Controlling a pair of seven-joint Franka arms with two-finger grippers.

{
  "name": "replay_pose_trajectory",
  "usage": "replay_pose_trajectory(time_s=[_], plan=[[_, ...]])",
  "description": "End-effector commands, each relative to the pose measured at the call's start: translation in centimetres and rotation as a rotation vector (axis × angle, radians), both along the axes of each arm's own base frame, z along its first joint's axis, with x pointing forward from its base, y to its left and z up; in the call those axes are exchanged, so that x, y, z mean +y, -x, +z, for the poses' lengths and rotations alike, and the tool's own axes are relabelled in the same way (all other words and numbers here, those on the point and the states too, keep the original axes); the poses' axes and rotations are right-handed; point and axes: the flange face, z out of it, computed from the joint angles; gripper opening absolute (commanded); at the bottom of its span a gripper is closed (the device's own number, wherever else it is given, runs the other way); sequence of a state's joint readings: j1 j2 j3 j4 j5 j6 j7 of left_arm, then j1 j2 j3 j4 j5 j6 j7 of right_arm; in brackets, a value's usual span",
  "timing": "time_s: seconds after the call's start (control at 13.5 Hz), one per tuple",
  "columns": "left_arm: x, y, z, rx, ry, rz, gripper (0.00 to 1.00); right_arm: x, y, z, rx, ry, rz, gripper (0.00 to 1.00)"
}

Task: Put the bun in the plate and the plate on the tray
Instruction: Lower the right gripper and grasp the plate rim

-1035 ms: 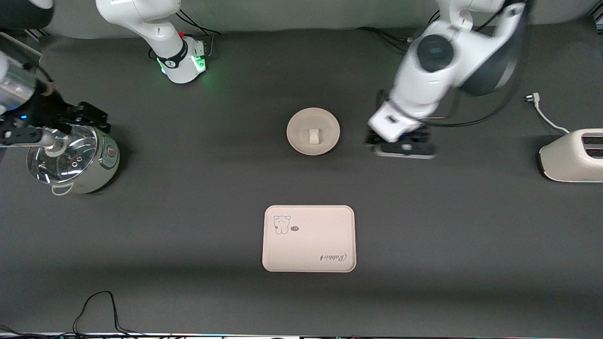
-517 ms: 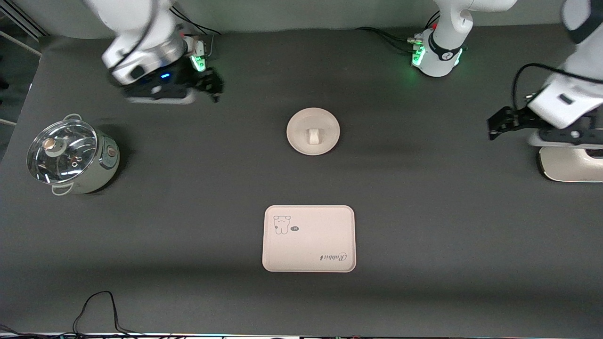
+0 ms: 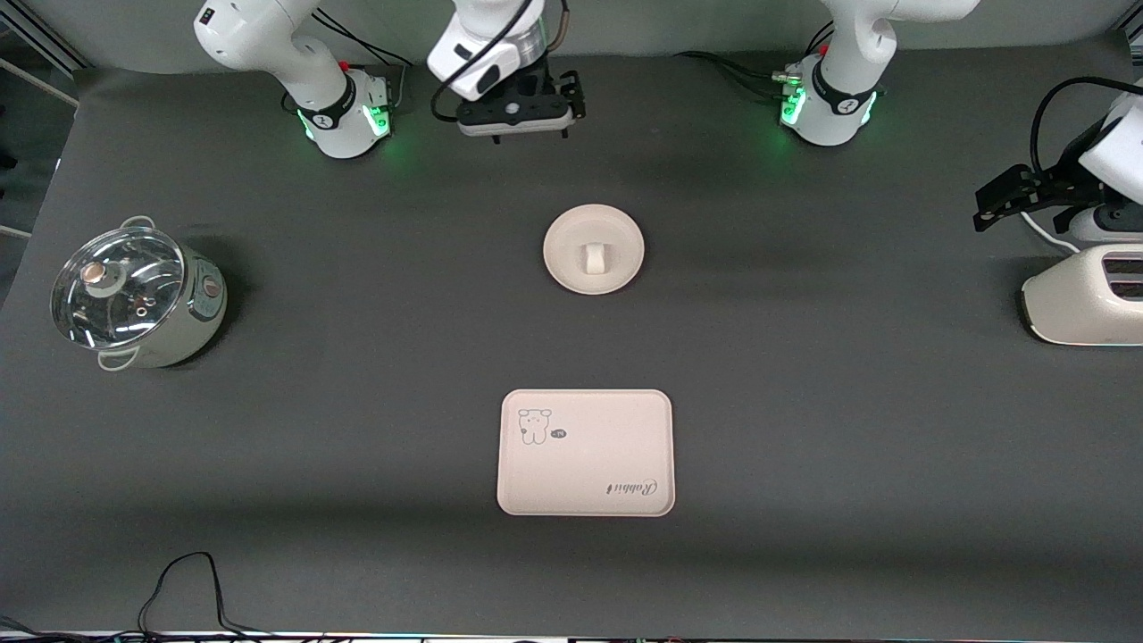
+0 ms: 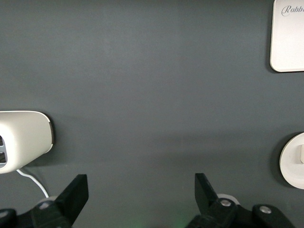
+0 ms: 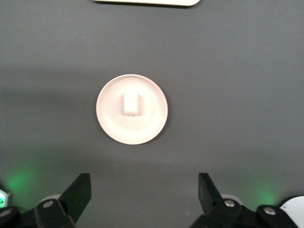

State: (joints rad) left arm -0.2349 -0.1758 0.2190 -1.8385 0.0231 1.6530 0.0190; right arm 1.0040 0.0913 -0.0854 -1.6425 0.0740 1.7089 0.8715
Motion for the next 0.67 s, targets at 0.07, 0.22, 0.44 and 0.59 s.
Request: replay_pose_trajectory(time_s=[0.07, 0.22, 0.44, 0.59], plan=[[0.1, 0.4, 0.2, 0.01, -0.007, -0.008, 1.0, 0.5, -0.6, -2.7, 0.01, -0.018, 0.049, 1.0], [0.1, 0.3, 0.1, 0.01, -0.014, -0.007, 1.0, -0.2, -0.8, -7.7, 0.012, -0.008, 0.032, 1.0], [0.3, 0.4, 0.6, 0.004, -0.021, 0.056, 1.0, -1.5, -0.4, -16.4, -0.015, -0.007, 0.017, 1.0], [0.3, 0.7, 1.5, 0.021, -0.046, 0.052, 1.0, -2.4, -0.1, -21.1, -0.042, -0.02, 0.007, 1.0]])
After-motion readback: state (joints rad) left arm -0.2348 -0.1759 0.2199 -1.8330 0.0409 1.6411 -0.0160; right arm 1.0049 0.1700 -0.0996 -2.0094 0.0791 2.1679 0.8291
